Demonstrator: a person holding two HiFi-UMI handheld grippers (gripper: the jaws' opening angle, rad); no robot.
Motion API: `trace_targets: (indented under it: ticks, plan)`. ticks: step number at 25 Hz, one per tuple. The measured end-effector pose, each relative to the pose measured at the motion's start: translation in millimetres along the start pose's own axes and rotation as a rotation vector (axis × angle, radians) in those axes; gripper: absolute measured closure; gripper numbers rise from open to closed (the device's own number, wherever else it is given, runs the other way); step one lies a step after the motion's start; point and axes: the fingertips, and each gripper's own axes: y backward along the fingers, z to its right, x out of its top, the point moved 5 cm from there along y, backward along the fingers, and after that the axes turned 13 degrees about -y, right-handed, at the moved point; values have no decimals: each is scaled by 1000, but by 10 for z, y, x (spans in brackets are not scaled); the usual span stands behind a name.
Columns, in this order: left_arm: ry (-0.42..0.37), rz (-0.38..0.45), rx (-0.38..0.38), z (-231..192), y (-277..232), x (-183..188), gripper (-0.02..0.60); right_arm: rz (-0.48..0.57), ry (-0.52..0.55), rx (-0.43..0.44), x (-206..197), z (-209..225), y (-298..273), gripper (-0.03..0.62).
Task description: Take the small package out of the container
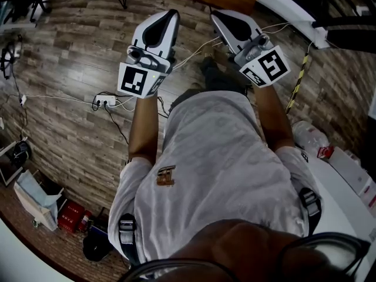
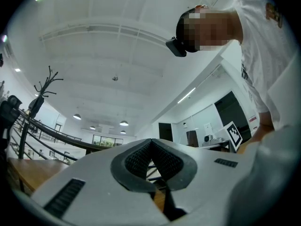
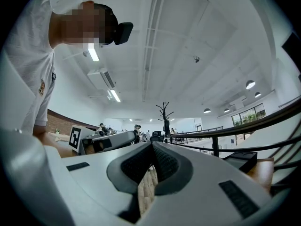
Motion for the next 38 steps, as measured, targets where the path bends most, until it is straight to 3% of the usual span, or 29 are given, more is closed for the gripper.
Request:
trace_targets:
  ticks: [11,19,38]
  plan:
    - [-14,-26,-4,-552,-810,-450,563,4,-13,6,142,978,-467,563]
    - [-23,-45,4,-960,-1675,-849,563,14,-28,13,334,1970,-781,563]
    - [-70,-145,-8,-1557,-3338,-1659,563,-7,-41,31,657,3900,-1246,563]
